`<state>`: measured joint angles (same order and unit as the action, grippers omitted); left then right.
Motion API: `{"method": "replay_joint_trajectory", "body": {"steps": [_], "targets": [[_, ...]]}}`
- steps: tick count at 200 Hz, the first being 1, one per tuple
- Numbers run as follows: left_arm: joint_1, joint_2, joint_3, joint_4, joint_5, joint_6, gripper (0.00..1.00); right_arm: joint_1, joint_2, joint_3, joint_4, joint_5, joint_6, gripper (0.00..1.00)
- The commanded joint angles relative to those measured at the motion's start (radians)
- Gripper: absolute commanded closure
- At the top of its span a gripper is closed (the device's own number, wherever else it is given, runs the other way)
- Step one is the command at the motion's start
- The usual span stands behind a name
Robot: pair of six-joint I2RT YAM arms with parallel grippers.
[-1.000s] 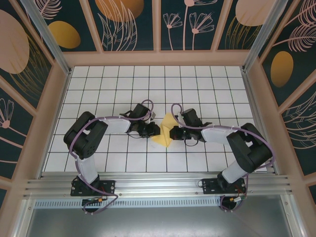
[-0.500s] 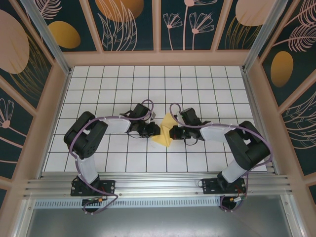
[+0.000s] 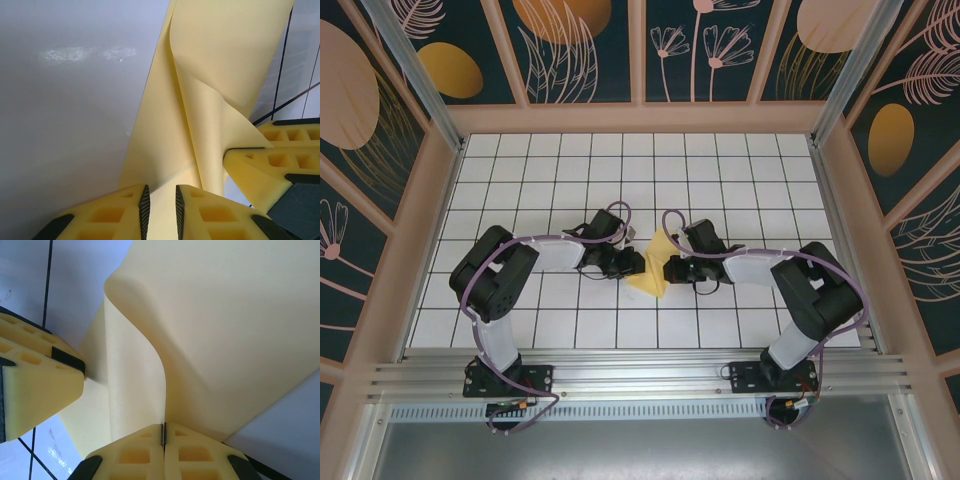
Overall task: Fold a paper plane with a square sheet of paper (pick it up from the middle)
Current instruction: Fold the triangle a second time at the center of the table.
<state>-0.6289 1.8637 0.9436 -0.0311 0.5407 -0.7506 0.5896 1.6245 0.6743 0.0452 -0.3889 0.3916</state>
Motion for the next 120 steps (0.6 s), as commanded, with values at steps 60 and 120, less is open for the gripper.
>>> {"method": "replay_joint_trajectory", "body": {"steps": [60,120], "targets": [[-0.003,-0.056,0.062,-0.045,-0.060,0.021,0.69,-0.004,0.062,0.033,-0.068,0.053,-0.034,0.93],[-0.002,-0.068,0.112,0.070,-0.053,-0.094,0.66,-0.005,0.069,0.033,-0.062,0.056,-0.027,0.92]]}}
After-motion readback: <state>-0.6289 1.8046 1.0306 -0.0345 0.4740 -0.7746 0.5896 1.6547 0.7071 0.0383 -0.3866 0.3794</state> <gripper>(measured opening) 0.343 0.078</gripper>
